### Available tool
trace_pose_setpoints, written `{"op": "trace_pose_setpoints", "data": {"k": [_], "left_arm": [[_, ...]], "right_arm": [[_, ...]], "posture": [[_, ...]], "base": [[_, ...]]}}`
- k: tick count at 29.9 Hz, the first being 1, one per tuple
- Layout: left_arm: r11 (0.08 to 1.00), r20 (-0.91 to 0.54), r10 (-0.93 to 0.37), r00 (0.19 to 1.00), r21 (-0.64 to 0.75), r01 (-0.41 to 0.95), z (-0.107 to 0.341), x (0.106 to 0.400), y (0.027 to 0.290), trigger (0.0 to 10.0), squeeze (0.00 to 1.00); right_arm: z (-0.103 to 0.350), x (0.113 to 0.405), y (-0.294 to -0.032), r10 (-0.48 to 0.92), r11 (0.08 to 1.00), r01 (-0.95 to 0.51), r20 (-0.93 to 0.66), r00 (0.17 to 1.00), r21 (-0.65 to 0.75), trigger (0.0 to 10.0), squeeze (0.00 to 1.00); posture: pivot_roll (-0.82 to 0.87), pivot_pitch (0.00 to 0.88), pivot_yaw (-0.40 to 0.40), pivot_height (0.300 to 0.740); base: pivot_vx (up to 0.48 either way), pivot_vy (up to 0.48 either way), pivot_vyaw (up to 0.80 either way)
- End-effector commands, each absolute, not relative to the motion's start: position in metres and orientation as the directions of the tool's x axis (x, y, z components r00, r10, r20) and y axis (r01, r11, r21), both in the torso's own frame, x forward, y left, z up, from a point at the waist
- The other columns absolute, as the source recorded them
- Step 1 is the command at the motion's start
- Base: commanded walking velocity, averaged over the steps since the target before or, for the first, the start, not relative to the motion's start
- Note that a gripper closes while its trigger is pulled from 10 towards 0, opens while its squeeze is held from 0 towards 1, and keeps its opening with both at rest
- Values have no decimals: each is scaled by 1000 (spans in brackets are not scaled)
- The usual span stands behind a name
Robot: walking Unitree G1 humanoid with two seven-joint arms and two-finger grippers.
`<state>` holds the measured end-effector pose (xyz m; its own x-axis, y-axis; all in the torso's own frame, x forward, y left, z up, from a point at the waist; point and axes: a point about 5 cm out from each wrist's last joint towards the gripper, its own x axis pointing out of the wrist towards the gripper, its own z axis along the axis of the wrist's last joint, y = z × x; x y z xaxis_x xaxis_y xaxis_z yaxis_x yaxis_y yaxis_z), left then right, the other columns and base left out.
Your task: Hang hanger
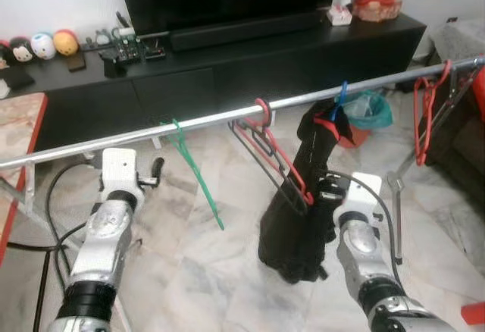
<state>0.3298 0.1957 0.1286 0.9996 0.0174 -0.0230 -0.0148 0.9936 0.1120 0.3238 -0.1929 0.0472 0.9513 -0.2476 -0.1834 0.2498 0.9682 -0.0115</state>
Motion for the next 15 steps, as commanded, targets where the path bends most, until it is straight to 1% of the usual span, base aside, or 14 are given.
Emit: {"op": "trace_pose_setpoints", "data": {"k": [1, 5, 7, 10, 11, 15], "left_arm": [[993, -30, 17, 999, 119, -13, 131, 333, 195, 10000, 0], [993, -32, 13, 999, 116, -9, 130, 333, 193, 10000, 0], [993, -38, 14, 999, 114, -10, 129, 332, 193, 10000, 0], [993, -44, 22, 999, 115, -16, 128, 331, 194, 10000, 0], [993, -44, 27, 999, 113, -22, 128, 331, 194, 10000, 0], [993, -43, 28, 999, 113, -23, 128, 331, 194, 10000, 0]], "right_arm": [[56, 329, -192, -244, 969, 246, -140, 960, -5, 10000, 0], [55, 328, -196, -264, 964, 265, -147, 953, -10, 10000, 0], [50, 325, -203, -307, 951, 307, -182, 934, -28, 10000, 0], [40, 319, -212, -352, 936, 340, -243, 904, -92, 10000, 0], [33, 313, -218, -384, 923, 367, -280, 880, -112, 10000, 0], [30, 309, -221, -398, 917, 380, -298, 868, -119, 10000, 0]], "posture": [[26, 0, 49, 728], [24, 0, 46, 728], [25, 0, 45, 728], [23, 0, 42, 728], [25, 0, 40, 728], [25, 0, 40, 728]], "base": [[0, 0, 0], [0, 0, 0], [0, 0, 0], [0, 0, 0], [0, 0, 0], [0, 0, 0]]}}
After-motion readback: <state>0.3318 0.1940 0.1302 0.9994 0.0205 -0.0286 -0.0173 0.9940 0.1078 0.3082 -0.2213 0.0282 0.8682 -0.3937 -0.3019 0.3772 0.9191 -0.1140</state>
